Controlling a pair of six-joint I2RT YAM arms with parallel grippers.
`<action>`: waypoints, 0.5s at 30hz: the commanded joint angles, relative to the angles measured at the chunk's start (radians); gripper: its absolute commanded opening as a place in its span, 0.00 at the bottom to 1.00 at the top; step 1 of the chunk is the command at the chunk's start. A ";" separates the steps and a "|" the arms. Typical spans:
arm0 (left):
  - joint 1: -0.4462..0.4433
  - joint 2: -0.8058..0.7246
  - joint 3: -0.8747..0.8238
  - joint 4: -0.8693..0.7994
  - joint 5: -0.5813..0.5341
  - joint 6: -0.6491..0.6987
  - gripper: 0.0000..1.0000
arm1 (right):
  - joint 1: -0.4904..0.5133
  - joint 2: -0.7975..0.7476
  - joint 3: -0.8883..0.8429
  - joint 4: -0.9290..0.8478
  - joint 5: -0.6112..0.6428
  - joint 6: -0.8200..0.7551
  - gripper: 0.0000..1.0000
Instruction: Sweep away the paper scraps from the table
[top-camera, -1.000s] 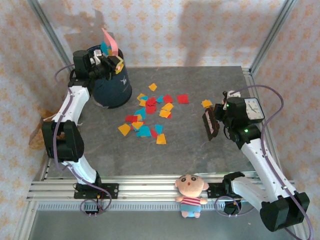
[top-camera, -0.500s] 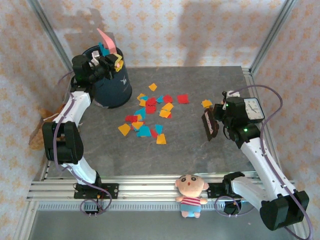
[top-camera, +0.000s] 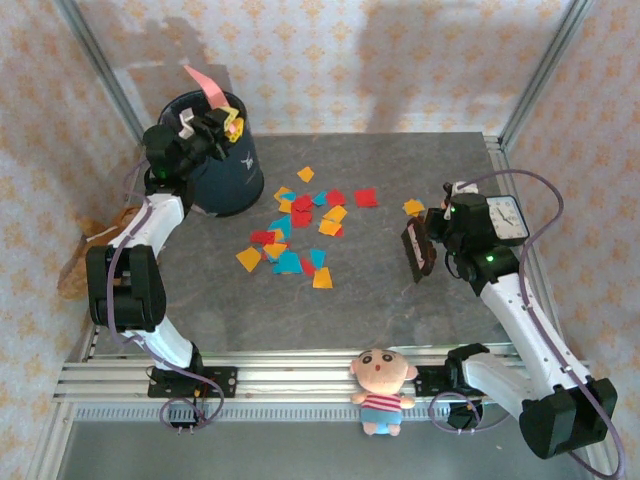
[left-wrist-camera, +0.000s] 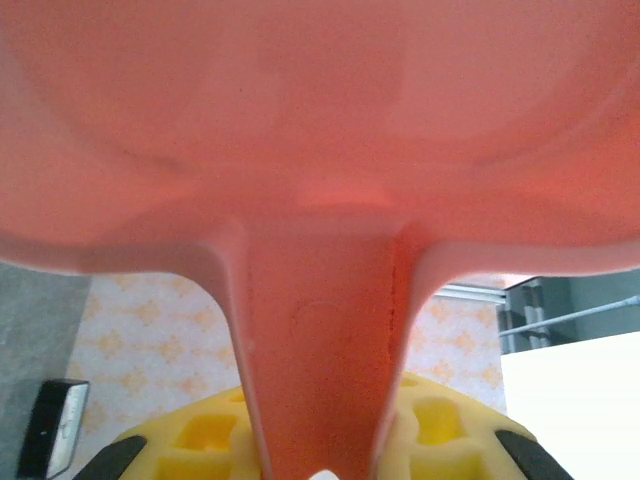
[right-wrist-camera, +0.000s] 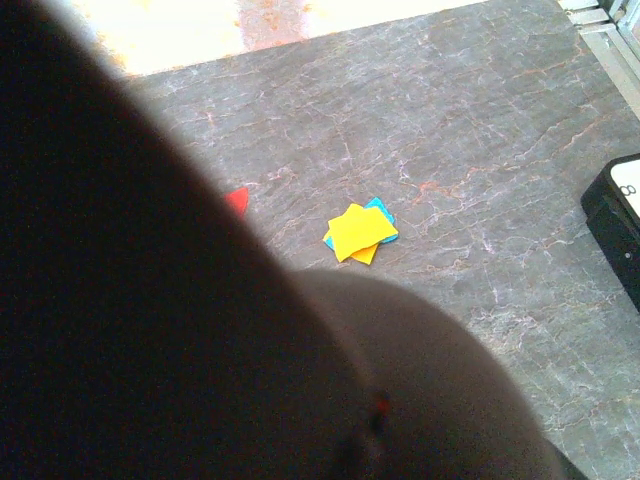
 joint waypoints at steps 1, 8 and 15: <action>-0.013 -0.031 -0.013 0.168 -0.036 -0.095 0.00 | 0.005 -0.004 0.001 0.027 -0.002 0.015 0.00; -0.023 0.001 -0.028 0.327 -0.074 -0.220 0.00 | 0.005 -0.009 -0.002 0.025 0.000 0.016 0.00; -0.024 -0.006 -0.046 0.360 -0.097 -0.259 0.00 | 0.005 -0.011 -0.006 0.023 -0.001 0.016 0.00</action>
